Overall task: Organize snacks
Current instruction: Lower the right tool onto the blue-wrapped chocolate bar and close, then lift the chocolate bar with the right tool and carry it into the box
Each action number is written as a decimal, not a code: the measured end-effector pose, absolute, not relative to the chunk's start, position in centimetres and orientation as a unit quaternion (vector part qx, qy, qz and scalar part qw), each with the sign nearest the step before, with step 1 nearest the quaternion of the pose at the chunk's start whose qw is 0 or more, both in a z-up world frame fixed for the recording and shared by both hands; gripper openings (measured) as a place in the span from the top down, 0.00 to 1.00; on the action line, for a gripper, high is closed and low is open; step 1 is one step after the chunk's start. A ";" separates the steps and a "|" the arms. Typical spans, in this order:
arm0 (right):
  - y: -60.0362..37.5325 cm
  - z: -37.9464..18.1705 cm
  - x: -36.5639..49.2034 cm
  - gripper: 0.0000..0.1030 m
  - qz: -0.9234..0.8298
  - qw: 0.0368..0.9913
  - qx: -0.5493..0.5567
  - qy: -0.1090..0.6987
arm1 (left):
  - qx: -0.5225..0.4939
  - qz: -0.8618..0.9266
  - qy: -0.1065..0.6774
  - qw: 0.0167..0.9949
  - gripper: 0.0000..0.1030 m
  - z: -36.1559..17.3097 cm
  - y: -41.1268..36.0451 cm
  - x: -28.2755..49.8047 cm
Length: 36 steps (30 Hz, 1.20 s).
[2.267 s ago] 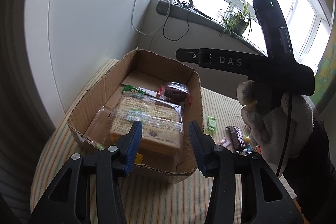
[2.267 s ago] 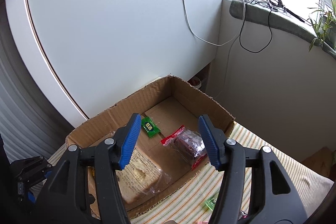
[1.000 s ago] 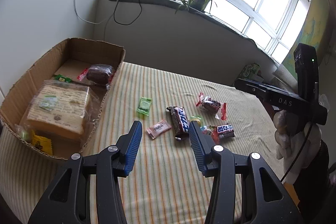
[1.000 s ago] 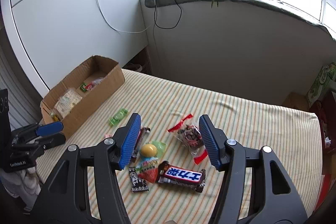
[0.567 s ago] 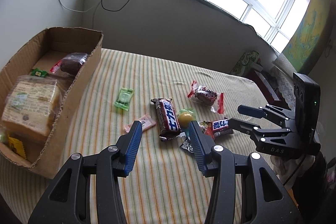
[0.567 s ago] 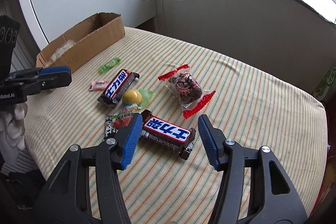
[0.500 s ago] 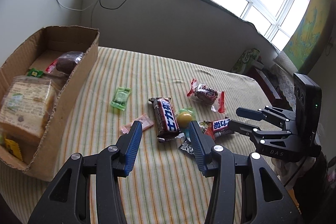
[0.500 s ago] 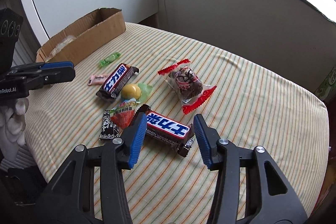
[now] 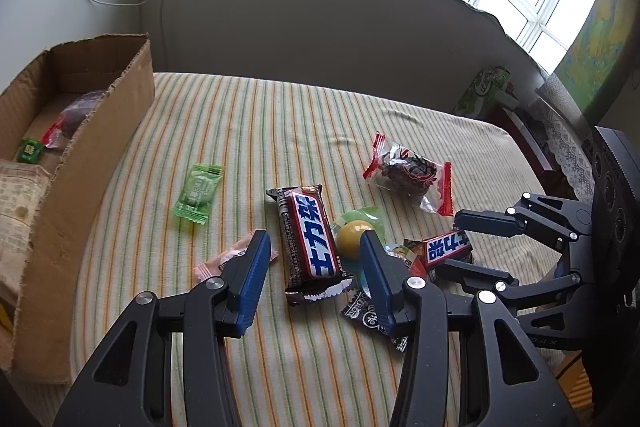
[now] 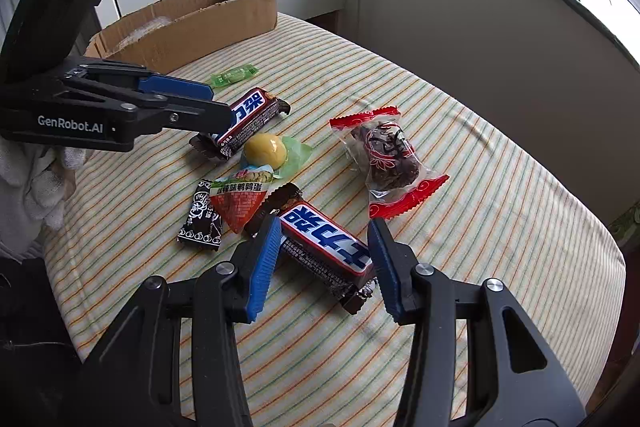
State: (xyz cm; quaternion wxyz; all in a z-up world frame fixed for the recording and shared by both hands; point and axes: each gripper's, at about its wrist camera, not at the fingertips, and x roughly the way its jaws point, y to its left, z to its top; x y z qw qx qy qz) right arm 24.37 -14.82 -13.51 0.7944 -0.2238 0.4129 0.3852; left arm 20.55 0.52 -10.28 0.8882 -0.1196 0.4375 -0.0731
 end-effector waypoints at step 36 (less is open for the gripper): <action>-15.8 -13.4 23.9 0.71 0.390 0.788 -0.196 0.434 | -0.094 -0.072 0.429 0.896 0.74 -10.5 0.2 20.3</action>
